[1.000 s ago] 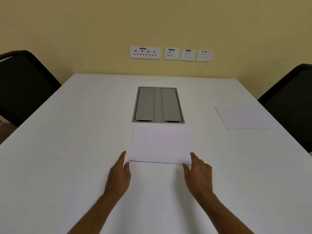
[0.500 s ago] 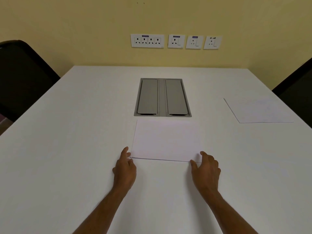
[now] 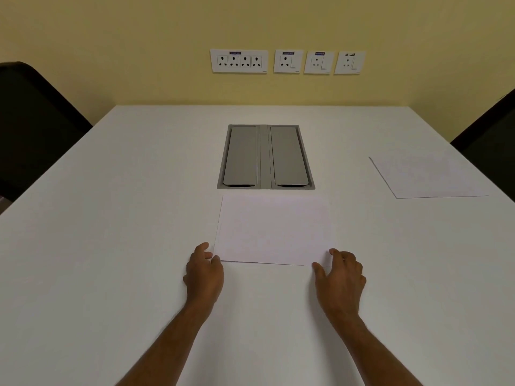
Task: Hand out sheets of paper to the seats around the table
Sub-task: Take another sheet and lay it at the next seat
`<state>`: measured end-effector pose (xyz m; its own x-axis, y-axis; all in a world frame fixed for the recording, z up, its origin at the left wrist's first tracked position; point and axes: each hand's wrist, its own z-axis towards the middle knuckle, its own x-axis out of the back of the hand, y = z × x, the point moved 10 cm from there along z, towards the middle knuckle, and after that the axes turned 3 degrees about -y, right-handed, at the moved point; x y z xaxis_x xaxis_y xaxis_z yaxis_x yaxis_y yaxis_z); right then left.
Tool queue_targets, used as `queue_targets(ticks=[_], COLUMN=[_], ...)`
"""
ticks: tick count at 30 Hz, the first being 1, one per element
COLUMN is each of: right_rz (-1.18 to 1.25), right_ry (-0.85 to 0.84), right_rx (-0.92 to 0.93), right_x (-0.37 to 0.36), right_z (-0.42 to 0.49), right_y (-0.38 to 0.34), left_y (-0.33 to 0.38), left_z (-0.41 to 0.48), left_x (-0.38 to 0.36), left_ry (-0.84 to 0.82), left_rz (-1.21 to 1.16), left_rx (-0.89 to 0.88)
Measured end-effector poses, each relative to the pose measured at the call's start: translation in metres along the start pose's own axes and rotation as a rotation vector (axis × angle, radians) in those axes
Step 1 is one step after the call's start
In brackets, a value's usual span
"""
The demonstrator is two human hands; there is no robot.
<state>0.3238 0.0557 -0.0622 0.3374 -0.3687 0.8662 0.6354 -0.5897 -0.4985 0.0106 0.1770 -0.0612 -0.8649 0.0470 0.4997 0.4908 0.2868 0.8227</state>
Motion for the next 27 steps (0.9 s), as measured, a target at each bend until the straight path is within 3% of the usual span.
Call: queue_targets(ticks=[15,27], right_rz=[-0.001,0.002], right_ry=[0.037,0.042], right_rx=[0.014,0.013], right_x=[-0.0061,-0.0081], right_z=[-0.0021,-0.0012], right_y=[0.0051,0.0063], left_y=[0.0048,0.005], left_z=[0.0036,0.0066], left_x=[-0.0011,-0.0006], left_ry=[0.08,0.135], left_rz=[0.169,0.126], left_rx=[0.0,0.038])
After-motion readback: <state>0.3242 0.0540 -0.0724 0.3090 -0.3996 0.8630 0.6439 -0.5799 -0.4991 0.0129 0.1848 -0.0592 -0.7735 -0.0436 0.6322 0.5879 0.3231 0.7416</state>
